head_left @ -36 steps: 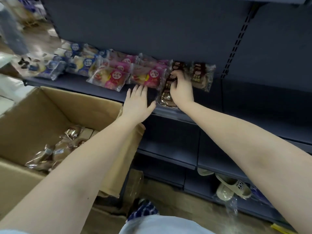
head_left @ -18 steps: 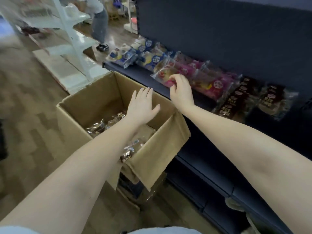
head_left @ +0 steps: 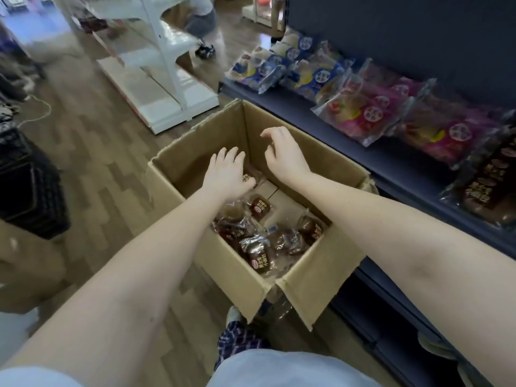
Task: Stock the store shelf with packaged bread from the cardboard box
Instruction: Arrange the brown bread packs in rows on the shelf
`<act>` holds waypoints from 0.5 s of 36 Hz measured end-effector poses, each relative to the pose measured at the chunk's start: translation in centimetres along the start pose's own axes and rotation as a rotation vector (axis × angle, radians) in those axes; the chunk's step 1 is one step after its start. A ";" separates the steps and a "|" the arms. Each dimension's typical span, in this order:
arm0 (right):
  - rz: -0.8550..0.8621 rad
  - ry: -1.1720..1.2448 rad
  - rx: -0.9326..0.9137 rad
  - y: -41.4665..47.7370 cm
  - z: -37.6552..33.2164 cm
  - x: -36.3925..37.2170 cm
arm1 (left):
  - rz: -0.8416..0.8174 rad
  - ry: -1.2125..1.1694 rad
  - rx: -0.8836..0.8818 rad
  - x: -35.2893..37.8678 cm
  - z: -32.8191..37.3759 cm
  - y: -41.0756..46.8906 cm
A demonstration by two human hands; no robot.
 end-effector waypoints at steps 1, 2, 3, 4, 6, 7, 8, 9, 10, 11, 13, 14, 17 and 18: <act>0.006 -0.004 0.020 0.4 0.3 0.1 | -0.016 0.011 0.007 0.1 -0.4 0.6; 0.009 -0.008 0.041 0.8 0.6 0.2 | -0.029 0.023 0.013 0.1 -0.9 1.2; 0.004 -0.016 0.056 1.1 1.0 0.4 | -0.039 0.031 0.017 0.2 -1.4 1.8; -0.007 -0.030 0.065 1.4 1.4 0.6 | -0.050 0.032 0.018 0.4 -1.8 2.5; -0.039 -0.070 0.077 2.1 2.3 1.0 | -0.074 0.024 0.025 0.6 -2.3 3.7; -0.053 -0.091 0.084 2.5 2.7 1.1 | -0.087 0.018 0.032 0.7 -2.5 4.3; -0.064 -0.108 0.091 2.9 3.1 1.3 | -0.103 0.011 0.041 0.8 -2.7 4.8; -0.072 -0.122 0.100 3.3 3.4 1.7 | -0.120 0.008 0.054 0.9 -2.8 5.2; -0.080 -0.130 0.110 3.6 3.7 2.1 | -0.139 0.010 0.072 1.1 -2.9 5.6; -0.090 -0.133 0.123 3.8 4.0 2.7 | -0.163 0.015 0.094 1.4 -3.1 5.8; -0.121 -0.129 0.147 4.1 4.2 4.3 | -0.235 0.024 0.136 2.2 -3.6 6.2; -0.142 -0.125 0.152 4.2 4.3 5.2 | -0.276 0.038 0.150 2.7 -3.9 6.3; -0.193 -0.100 0.158 4.6 4.4 7.9 | -0.393 0.106 0.160 4.3 -4.8 7.0; -0.204 -0.084 0.172 4.7 4.5 8.7 | -0.434 0.112 0.154 4.6 -4.9 7.3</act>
Point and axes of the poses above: each hand's wrist, its own y-axis towards the middle knuckle, its own x-axis out of the palm, z = x × y, the point moved 1 cm from there along y, towards the middle knuckle, and after that the axes turned 9 degrees about -z, right-handed, at the moved point
